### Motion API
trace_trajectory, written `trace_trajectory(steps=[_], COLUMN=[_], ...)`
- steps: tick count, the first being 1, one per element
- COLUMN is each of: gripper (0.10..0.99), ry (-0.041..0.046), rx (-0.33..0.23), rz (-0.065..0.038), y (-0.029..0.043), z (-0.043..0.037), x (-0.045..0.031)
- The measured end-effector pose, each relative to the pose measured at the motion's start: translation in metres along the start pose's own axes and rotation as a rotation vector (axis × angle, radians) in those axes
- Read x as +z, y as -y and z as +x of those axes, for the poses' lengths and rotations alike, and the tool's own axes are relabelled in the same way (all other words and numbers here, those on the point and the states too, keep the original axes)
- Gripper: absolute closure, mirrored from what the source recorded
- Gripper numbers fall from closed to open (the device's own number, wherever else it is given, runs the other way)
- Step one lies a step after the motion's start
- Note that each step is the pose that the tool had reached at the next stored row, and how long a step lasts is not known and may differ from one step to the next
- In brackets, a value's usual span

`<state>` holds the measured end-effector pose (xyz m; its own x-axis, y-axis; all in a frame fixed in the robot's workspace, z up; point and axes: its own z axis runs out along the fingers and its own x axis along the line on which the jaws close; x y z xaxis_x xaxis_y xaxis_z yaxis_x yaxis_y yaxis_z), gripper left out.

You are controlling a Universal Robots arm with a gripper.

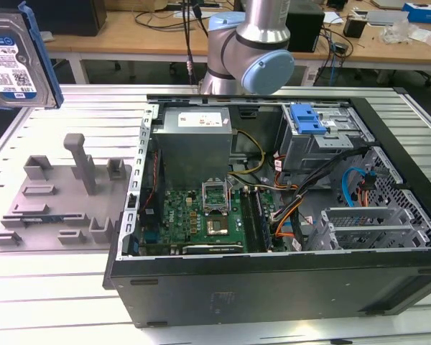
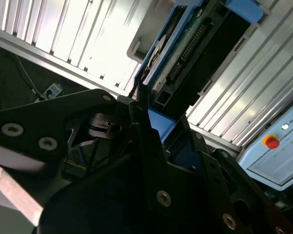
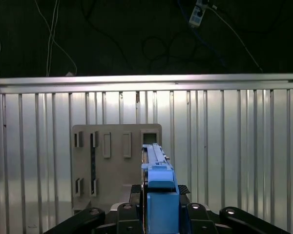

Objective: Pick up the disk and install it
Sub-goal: 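Pick up the disk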

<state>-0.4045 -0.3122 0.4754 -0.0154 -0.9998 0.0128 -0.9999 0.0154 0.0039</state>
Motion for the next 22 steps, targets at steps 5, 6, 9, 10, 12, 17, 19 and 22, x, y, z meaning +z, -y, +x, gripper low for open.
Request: trace_trajectory(steps=[5, 6, 9, 10, 12, 17, 19, 22], gripper=[0.718, 0.718, 0.718, 0.718, 0.718, 0.718, 0.718, 0.718], ry=[-0.0001, -0.0001, -0.0003, -0.0005, -0.0009, -0.0022, -0.0026, -0.0029], rx=[0.0, 0.0, 0.0, 0.0, 0.0, 0.0, 0.0, 0.0], rz=[0.0, 0.0, -0.002, -0.004, -0.006, -0.013, -0.016, -0.021], y=[0.0001, 0.0002, 0.0049, 0.007, 0.0108, 0.0216, 0.0287, 0.0381], z=[0.0021, 0.0034, 0.0091, 0.0112, 0.0151, 0.0251, 0.0314, 0.0377], x=[-0.0006, -0.0008, -0.0013, -0.0015, -0.0019, -0.0029, -0.0034, -0.0037])
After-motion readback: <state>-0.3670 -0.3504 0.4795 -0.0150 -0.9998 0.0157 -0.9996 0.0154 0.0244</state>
